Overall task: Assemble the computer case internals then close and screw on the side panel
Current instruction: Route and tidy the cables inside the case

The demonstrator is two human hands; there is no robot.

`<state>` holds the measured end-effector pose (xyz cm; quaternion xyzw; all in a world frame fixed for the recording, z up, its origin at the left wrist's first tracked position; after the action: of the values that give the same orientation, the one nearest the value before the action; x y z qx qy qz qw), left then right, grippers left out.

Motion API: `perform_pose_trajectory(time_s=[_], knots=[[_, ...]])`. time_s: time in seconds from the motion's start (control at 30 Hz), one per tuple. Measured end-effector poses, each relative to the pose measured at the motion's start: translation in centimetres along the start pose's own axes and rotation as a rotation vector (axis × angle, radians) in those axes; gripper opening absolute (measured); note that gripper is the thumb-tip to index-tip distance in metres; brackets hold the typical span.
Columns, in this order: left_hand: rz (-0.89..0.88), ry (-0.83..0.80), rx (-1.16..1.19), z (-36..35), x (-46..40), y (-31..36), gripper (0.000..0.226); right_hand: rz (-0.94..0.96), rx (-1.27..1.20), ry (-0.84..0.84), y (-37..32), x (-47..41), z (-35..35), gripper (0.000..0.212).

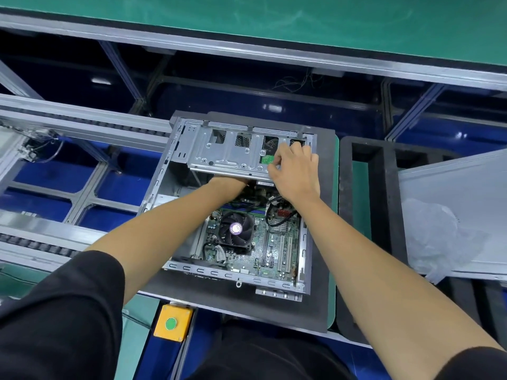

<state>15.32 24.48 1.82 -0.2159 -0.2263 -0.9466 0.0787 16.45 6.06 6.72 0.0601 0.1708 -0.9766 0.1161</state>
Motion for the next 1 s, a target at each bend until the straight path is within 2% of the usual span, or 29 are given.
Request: perform_pose_trajectory(time_s=[0.1, 0.23, 0.4, 0.5, 0.6, 0.7, 0.8, 1.0], knots=[[-0.019, -0.018, -0.173, 0.2, -0.7, -0.9, 0.046, 0.011, 0.001, -0.003, -0.1, 0.0, 0.0, 0.011], [0.058, -0.041, -0.177, -0.3, -0.1, -0.7, 0.037, 0.012, -0.011, -0.01, -0.2, 0.1, 0.2, 0.01], [0.162, -0.036, -0.143, 0.6, 0.0, -1.0, 0.04, 0.039, -0.033, -0.016, -0.2, 0.2, 0.2, 0.006], [0.127, -0.107, -0.248, 0.7, -1.5, -1.8, 0.041, 0.056, -0.082, -0.025, 0.1, 0.2, 0.1, 0.001], [0.052, -0.181, -0.416, 0.9, -1.2, -1.2, 0.04, 0.062, -0.113, -0.043, 0.2, 0.4, 0.1, 0.007], [0.051, -0.138, -0.379, 0.7, -0.9, -0.8, 0.039, 0.041, -0.136, -0.062, -0.2, 0.8, 0.4, 0.012], [-0.011, -0.027, -0.467, 0.2, -0.6, -0.9, 0.035, 0.074, -0.134, -0.073, -0.5, 2.3, 0.5, 0.019], [-0.02, 0.186, -0.373, -0.2, 1.0, -1.2, 0.021, 0.143, 0.196, -0.014, -1.4, 6.2, 0.7, 0.036]])
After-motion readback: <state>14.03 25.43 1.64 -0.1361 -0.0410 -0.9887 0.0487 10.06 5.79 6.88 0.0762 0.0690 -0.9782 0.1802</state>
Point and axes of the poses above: each hand's wrist, its own x-axis away from the middle knuckle, its own z-axis out of the back of the hand, y = z × x, the point moved 1 cm from there along -x, towards the middle knuckle
